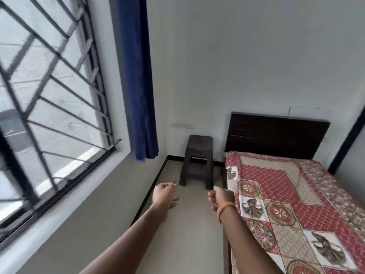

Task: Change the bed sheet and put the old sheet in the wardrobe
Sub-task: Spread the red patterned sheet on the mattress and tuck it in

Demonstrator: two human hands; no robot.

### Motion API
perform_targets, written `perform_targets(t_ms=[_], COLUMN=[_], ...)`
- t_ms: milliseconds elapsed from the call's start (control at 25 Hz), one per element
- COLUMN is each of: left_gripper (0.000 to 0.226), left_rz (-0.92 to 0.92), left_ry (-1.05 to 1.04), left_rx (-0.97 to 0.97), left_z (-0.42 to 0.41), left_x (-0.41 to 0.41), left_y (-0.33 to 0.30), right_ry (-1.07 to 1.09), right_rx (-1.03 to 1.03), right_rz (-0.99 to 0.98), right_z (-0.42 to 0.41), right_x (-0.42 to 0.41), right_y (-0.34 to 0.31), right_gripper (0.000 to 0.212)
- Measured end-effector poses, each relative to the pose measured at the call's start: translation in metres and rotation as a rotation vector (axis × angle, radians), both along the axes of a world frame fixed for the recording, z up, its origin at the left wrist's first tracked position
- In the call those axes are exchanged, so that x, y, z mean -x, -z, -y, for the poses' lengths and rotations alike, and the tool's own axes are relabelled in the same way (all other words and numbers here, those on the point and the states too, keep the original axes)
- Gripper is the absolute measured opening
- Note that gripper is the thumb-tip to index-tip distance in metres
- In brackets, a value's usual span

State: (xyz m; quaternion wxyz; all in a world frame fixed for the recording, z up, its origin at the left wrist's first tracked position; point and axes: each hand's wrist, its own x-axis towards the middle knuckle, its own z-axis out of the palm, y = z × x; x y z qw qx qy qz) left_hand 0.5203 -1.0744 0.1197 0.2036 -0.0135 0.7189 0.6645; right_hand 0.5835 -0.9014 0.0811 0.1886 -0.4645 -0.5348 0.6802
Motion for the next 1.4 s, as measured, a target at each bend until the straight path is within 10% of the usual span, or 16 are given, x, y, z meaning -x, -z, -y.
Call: perform_targets(t_ms=[1040,1400], left_gripper=[0.023,0.096], left_rz=[0.383,0.495], left_ry=[0.531,0.663], left_rx=[0.297,0.577], left_z=[-0.702,-0.939], left_x=[0.518,0.654], left_y=[0.143,0.495], right_ry=[0.218,0.000], right_rx=[0.041,-0.116], right_rz=[0.360,0.814], right_z=[-0.623,-0.821], right_x=[0.473,0.623], right_y=[0.097,0.322], right_gripper=[0.017,0.024])
